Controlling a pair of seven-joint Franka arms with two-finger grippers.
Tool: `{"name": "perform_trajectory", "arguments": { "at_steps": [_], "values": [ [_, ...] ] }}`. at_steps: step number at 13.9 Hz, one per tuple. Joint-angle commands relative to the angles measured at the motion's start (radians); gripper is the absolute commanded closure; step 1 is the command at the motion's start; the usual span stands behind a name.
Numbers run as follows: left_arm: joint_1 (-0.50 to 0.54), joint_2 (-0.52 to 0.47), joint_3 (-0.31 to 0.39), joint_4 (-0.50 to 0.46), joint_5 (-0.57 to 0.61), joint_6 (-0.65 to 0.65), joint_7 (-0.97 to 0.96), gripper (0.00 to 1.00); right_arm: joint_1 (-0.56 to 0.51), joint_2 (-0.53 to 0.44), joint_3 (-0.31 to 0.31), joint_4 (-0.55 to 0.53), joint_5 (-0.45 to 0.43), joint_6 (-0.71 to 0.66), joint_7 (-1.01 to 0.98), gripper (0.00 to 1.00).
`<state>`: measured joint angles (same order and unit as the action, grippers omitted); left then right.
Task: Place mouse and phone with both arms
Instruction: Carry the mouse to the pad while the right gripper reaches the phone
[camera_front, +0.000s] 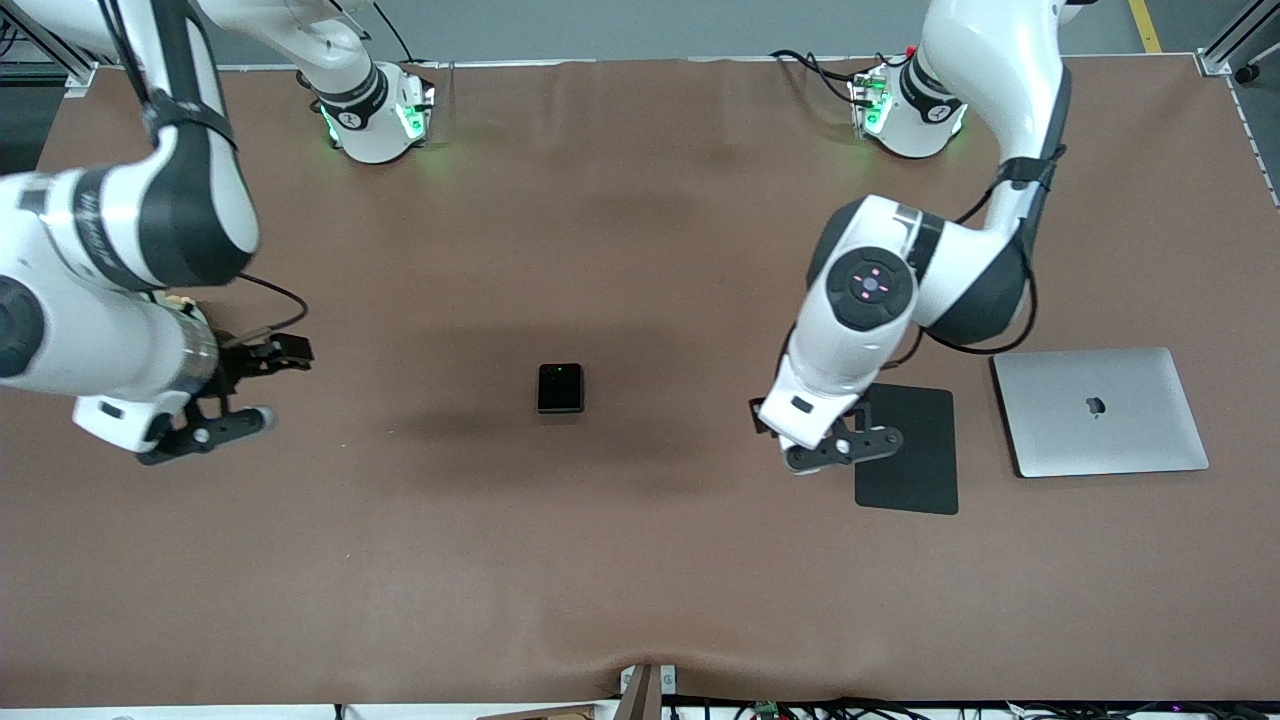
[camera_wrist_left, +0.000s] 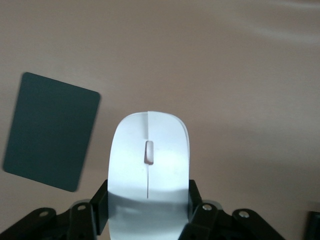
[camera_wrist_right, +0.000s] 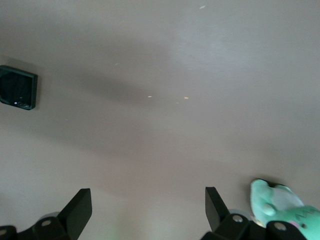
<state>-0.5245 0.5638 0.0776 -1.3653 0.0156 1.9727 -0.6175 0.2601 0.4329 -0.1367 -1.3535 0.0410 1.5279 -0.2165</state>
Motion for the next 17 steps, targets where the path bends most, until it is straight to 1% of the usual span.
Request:
{"name": "perform_trajectory", "arguments": {
  "at_steps": [1,2,3,6,8,10,12,14,17],
  "values": [
    [0.047,-0.036,-0.010,-0.035,-0.011,-0.022,0.065,0.93,0.034,0.007,-0.006,-0.001,0.083,-0.014,0.009,0.00],
    [0.064,-0.038,-0.010,-0.044,-0.011,-0.022,0.076,0.93,0.043,0.007,-0.006,-0.013,0.112,-0.012,0.023,0.00],
    [0.076,-0.038,-0.010,-0.052,-0.011,-0.022,0.091,0.93,0.057,0.007,-0.007,-0.022,0.123,-0.011,0.075,0.00],
    [0.113,-0.044,-0.010,-0.077,-0.011,-0.022,0.157,0.93,0.122,0.047,-0.007,-0.035,0.123,-0.002,0.334,0.00],
    [0.127,-0.045,-0.010,-0.093,-0.011,-0.022,0.179,0.91,0.155,0.058,-0.007,-0.058,0.125,0.021,0.374,0.00],
    [0.152,-0.045,-0.010,-0.113,-0.011,-0.022,0.225,0.90,0.189,0.058,-0.007,-0.122,0.125,0.120,0.388,0.00],
    [0.170,-0.039,-0.009,-0.132,-0.011,-0.022,0.277,0.90,0.227,0.058,-0.006,-0.199,0.152,0.252,0.465,0.00],
    [0.196,-0.035,-0.009,-0.156,-0.011,-0.022,0.309,0.90,0.278,0.062,-0.007,-0.237,0.174,0.352,0.544,0.00],
    [0.221,-0.013,-0.009,-0.173,-0.009,-0.011,0.357,0.90,0.324,0.076,-0.007,-0.349,0.175,0.533,0.605,0.00]
  ]
}}
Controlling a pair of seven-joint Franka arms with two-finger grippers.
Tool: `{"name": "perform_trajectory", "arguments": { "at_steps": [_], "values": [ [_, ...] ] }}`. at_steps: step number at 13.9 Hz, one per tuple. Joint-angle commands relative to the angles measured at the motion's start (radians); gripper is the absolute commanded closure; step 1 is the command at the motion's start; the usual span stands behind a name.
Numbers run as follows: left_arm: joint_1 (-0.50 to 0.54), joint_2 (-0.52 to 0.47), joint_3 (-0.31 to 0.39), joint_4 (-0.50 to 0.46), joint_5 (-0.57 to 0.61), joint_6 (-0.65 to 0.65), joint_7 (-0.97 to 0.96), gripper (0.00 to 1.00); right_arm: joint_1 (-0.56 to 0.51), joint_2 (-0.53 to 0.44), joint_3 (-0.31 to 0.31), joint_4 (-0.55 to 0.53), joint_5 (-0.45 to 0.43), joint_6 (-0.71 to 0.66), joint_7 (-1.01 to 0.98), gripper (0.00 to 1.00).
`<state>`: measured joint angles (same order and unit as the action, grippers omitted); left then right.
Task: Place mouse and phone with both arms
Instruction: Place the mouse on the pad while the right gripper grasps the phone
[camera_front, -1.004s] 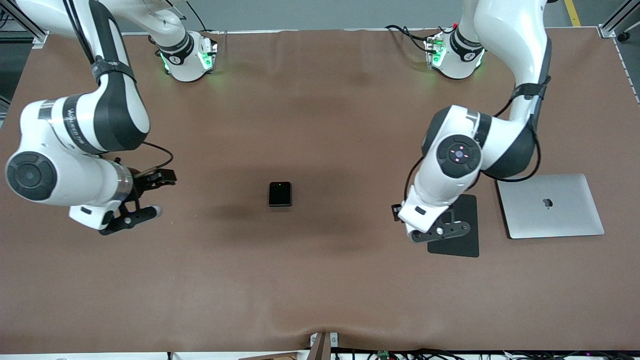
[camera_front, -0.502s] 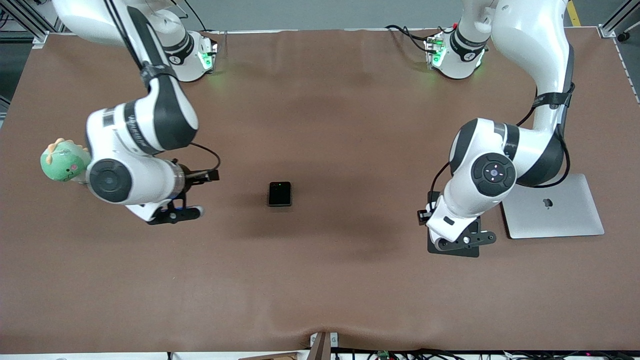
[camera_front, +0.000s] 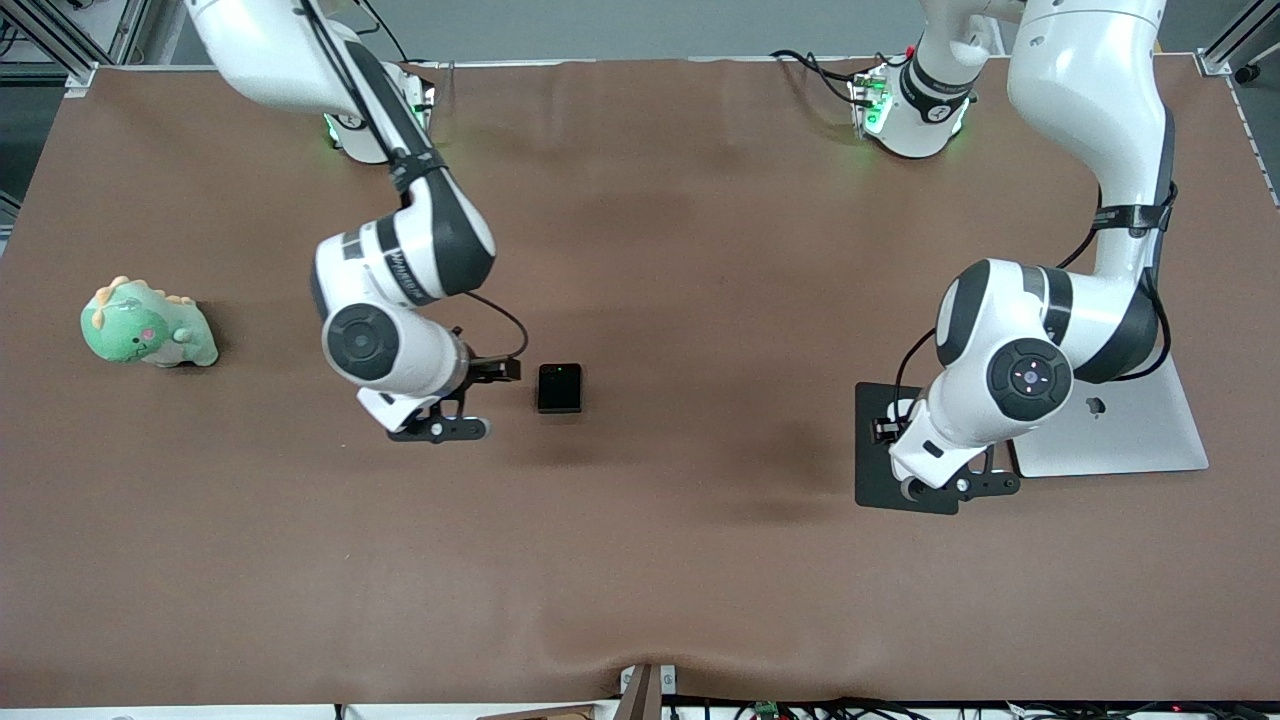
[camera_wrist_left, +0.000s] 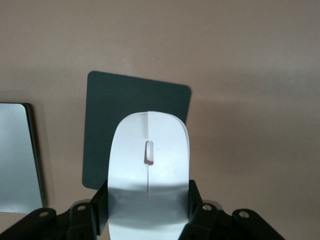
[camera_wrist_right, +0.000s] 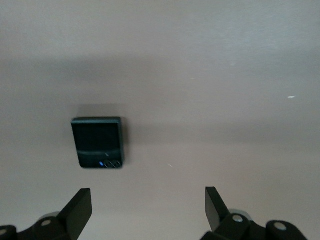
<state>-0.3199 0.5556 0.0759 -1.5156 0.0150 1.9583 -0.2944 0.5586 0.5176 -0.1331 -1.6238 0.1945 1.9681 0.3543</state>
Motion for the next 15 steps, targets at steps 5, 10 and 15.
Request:
{"name": "perform_trajectory", "arguments": {
  "at_steps": [5,10,15],
  "values": [
    [0.036,0.069,-0.005,-0.025,0.003,0.066,0.060,0.90,0.118,0.067,-0.011,-0.133,0.129,0.349,0.101,0.00],
    [0.084,0.148,-0.005,-0.023,0.006,0.184,0.095,0.84,0.139,0.113,-0.014,-0.136,0.123,0.403,0.092,0.00],
    [0.085,0.214,-0.005,-0.023,0.005,0.257,0.140,0.78,0.153,0.134,-0.017,-0.136,0.120,0.440,0.091,0.00]
  ]
}}
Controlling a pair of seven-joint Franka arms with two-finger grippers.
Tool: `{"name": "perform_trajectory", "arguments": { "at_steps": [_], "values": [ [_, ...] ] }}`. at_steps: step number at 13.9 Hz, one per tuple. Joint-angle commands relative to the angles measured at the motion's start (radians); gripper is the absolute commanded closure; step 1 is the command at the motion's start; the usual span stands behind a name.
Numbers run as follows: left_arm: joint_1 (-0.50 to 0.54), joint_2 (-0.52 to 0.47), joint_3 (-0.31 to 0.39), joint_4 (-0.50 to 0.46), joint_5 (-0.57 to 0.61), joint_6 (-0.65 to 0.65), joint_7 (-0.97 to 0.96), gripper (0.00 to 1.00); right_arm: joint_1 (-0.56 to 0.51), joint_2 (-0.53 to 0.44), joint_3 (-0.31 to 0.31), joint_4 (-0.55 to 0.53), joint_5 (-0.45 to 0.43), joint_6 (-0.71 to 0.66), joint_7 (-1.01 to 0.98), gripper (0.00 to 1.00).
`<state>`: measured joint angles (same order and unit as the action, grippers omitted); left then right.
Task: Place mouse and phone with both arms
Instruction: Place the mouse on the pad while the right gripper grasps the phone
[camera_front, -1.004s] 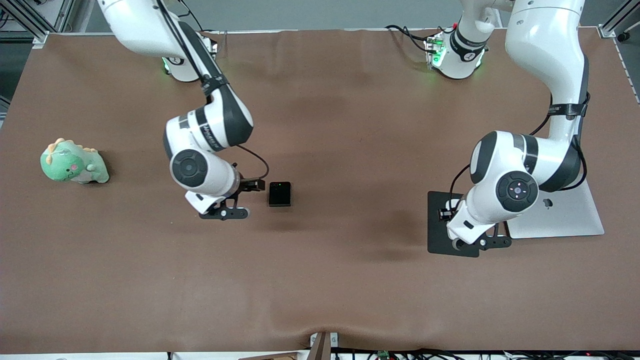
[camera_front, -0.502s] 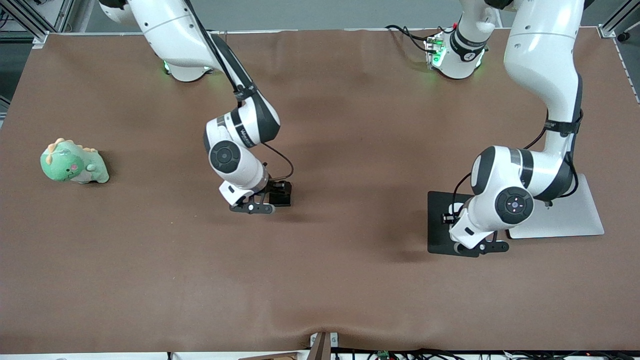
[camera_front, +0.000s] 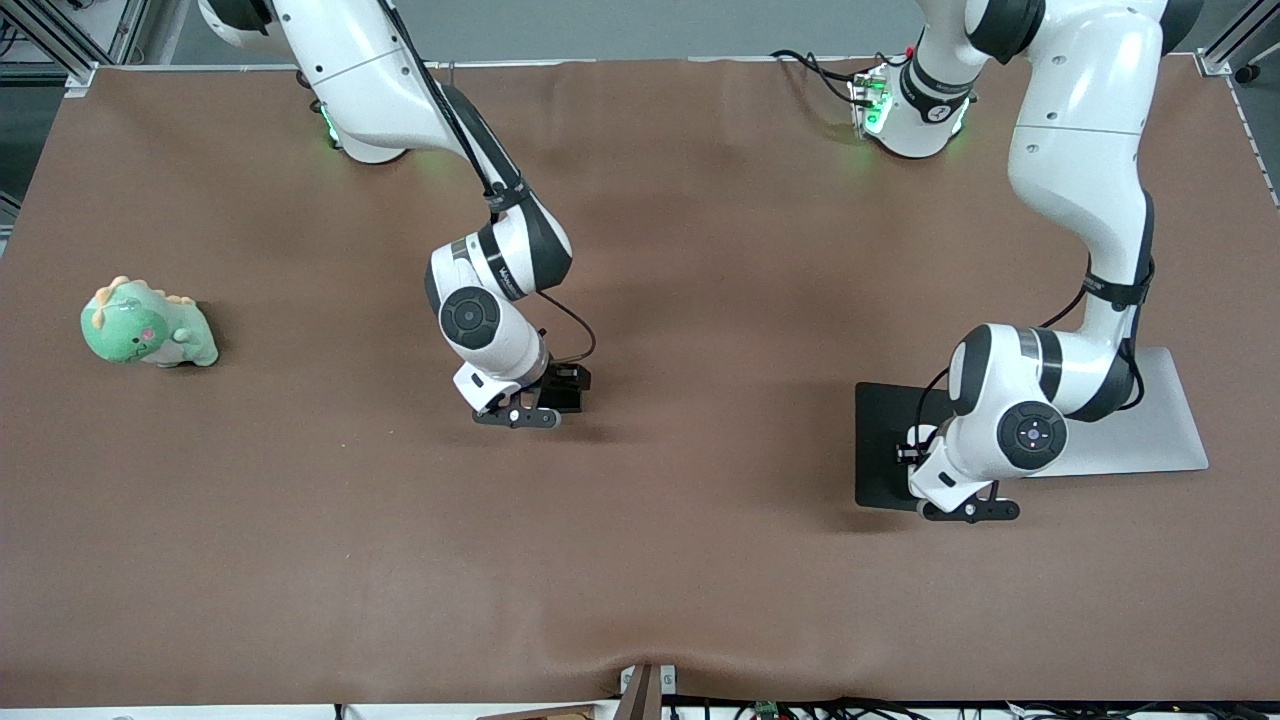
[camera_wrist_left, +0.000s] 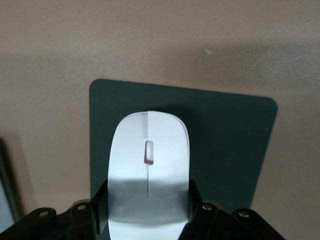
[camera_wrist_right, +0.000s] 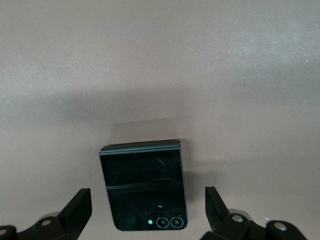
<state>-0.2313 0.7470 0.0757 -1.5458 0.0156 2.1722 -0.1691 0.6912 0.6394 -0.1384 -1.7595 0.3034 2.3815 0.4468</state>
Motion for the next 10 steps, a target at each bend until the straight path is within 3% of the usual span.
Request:
{"name": "perform_trajectory", "arguments": {
  "at_steps": [1,2,3,7,8,9,10],
  "values": [
    [-0.003,0.025,-0.005,0.007,0.004,0.046,0.014,0.63,0.024,0.014,-0.012,-0.006,0.010,0.028,-0.002,0.00],
    [-0.002,0.025,-0.005,0.006,0.004,0.046,0.019,0.12,0.025,0.020,-0.010,-0.009,0.011,0.033,-0.002,0.00],
    [-0.003,0.032,-0.005,0.003,0.004,0.046,0.031,0.00,0.030,0.028,-0.010,-0.012,0.010,0.047,-0.002,0.00],
    [0.001,-0.001,-0.007,0.003,0.001,0.025,0.040,0.00,0.051,0.036,-0.013,-0.046,0.006,0.108,-0.004,0.00],
    [0.001,-0.027,-0.007,0.004,0.000,0.003,0.039,0.00,0.056,0.039,-0.018,-0.044,0.003,0.110,-0.004,0.10],
    [0.003,-0.070,-0.005,0.004,0.000,-0.035,0.042,0.00,0.056,0.040,-0.018,-0.046,0.003,0.110,-0.004,0.34],
    [0.007,-0.118,-0.005,0.006,-0.002,-0.076,0.043,0.00,0.054,0.039,-0.018,-0.044,0.003,0.108,-0.004,0.66]
  ]
}}
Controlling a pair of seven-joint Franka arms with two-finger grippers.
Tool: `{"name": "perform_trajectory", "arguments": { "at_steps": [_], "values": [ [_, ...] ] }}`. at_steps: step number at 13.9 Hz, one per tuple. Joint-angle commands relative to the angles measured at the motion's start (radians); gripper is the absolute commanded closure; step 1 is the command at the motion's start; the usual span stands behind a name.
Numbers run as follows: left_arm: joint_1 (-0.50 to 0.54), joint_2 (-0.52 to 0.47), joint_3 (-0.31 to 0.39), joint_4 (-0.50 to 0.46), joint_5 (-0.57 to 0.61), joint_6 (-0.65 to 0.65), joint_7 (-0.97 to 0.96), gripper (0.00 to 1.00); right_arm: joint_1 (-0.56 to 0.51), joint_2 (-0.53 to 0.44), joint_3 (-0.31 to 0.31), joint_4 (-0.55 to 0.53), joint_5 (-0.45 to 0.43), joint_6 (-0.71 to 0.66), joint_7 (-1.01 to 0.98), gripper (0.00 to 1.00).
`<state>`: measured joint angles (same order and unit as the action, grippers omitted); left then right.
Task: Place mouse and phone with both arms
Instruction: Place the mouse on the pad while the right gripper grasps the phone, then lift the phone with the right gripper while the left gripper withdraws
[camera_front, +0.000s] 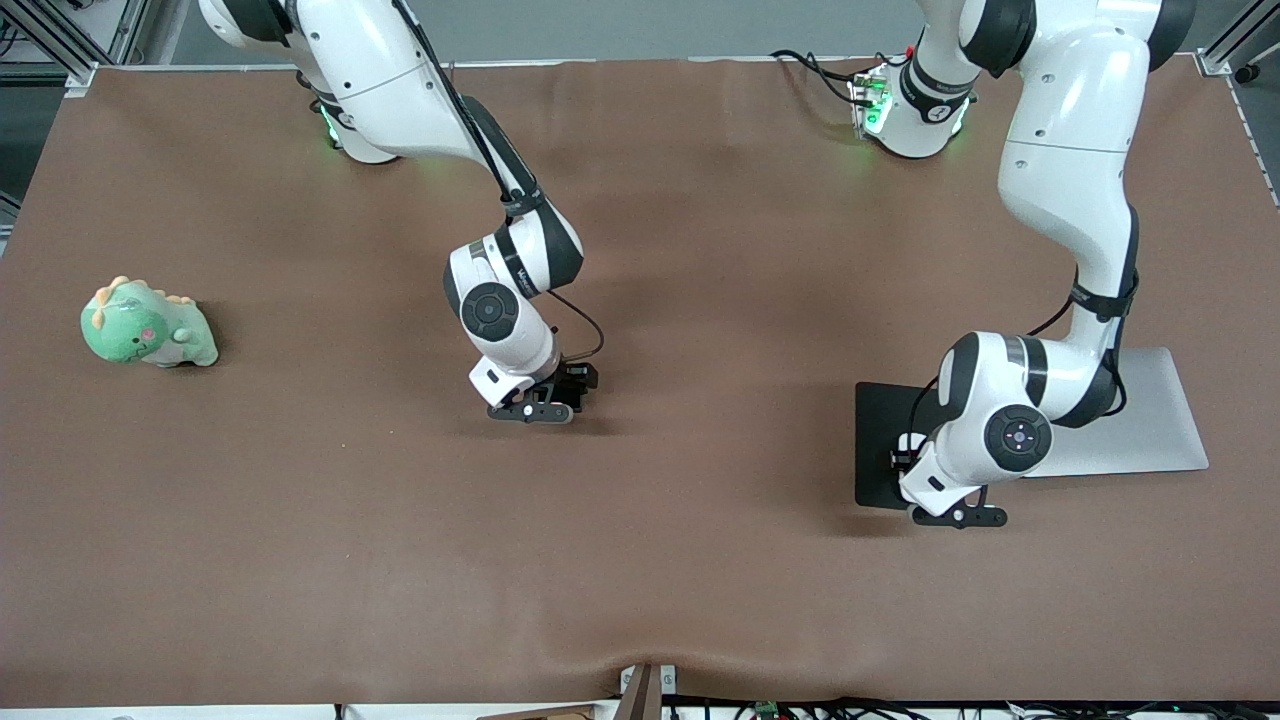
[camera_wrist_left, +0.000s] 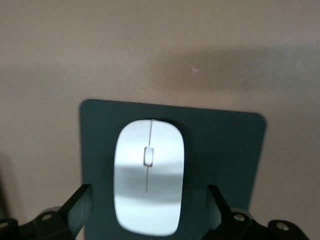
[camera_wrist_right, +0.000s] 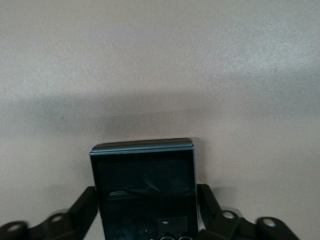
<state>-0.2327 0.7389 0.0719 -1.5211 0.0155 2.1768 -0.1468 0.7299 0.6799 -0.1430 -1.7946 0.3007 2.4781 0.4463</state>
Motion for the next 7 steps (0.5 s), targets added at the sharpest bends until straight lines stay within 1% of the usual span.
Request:
{"name": "perform_trajectory", "arguments": {
  "at_steps": [1,2,4,6,7],
  "values": [
    [0.027,-0.156,-0.001,-0.021,0.000,-0.110,0.021,0.00,0.014,-0.002,-0.013,-0.009,0.006,0.002,-0.003,0.99],
    [0.048,-0.199,-0.004,-0.021,0.000,-0.144,0.023,0.00,0.010,-0.003,-0.012,-0.008,0.008,-0.001,0.000,1.00],
    [0.052,-0.281,-0.003,-0.019,-0.002,-0.205,0.030,0.00,0.003,-0.011,-0.013,-0.003,0.009,-0.018,0.003,1.00],
    [0.050,-0.361,0.000,-0.021,0.001,-0.280,0.062,0.00,-0.006,-0.031,-0.017,0.009,0.020,-0.088,0.005,1.00],
    [0.052,-0.400,-0.001,-0.021,0.001,-0.317,0.073,0.00,-0.023,-0.055,-0.023,0.009,0.018,-0.150,0.002,1.00]
  ]
}}
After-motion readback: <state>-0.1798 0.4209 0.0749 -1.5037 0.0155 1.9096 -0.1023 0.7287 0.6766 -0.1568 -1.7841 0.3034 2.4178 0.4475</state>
